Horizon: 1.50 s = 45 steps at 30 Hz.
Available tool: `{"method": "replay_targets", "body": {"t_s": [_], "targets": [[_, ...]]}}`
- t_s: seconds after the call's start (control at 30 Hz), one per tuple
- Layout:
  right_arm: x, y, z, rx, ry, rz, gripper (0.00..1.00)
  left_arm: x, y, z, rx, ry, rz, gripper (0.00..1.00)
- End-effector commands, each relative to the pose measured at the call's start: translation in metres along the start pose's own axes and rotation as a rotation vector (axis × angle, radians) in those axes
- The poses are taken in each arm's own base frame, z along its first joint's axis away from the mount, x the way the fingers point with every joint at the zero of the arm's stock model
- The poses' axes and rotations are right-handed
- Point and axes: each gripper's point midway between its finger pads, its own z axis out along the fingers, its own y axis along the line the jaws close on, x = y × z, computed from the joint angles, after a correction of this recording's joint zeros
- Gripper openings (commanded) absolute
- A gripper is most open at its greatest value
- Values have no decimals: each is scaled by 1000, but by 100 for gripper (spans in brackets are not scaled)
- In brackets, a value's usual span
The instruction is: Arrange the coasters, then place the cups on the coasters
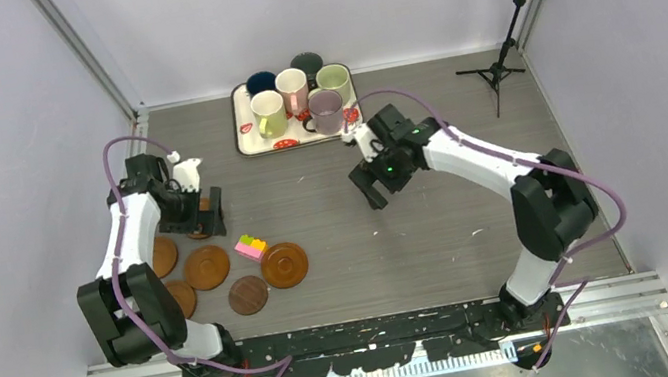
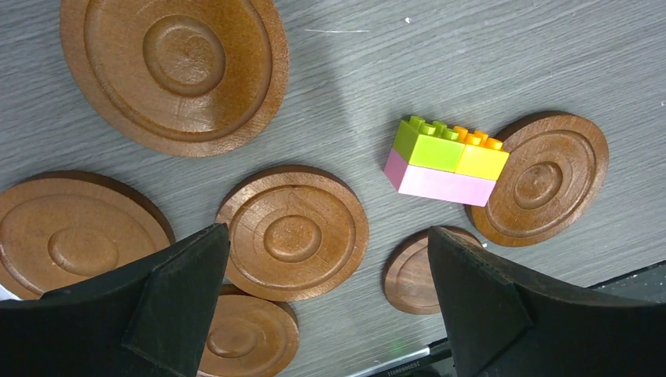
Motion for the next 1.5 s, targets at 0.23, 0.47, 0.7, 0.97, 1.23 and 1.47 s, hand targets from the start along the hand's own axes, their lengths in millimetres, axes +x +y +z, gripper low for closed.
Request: {"method": "replay_targets", "body": {"t_s": [0.23, 0.47, 0.7, 0.97, 1.23, 1.47], "targets": [[-89, 113, 47, -103, -59, -196, 94, -11, -11, -1, 56, -47, -74, 100], [-116, 164, 82, -126, -80, -203, 91, 1, -12, -3, 29, -42, -82, 100], [-107, 194, 107, -158, -45, -223, 88, 10, -12, -4, 2, -39, -80, 100], [-84, 213, 134, -149, 1, -215, 88, 15, -6, -1, -27, -19, -83, 100], [-67, 216, 141, -152, 45, -221, 88, 17, -5, 0, -31, -16, -74, 100], [-49, 207, 141, -55, 54, -326, 88, 12, -2, -1, -41, -14, -74, 100]]}}
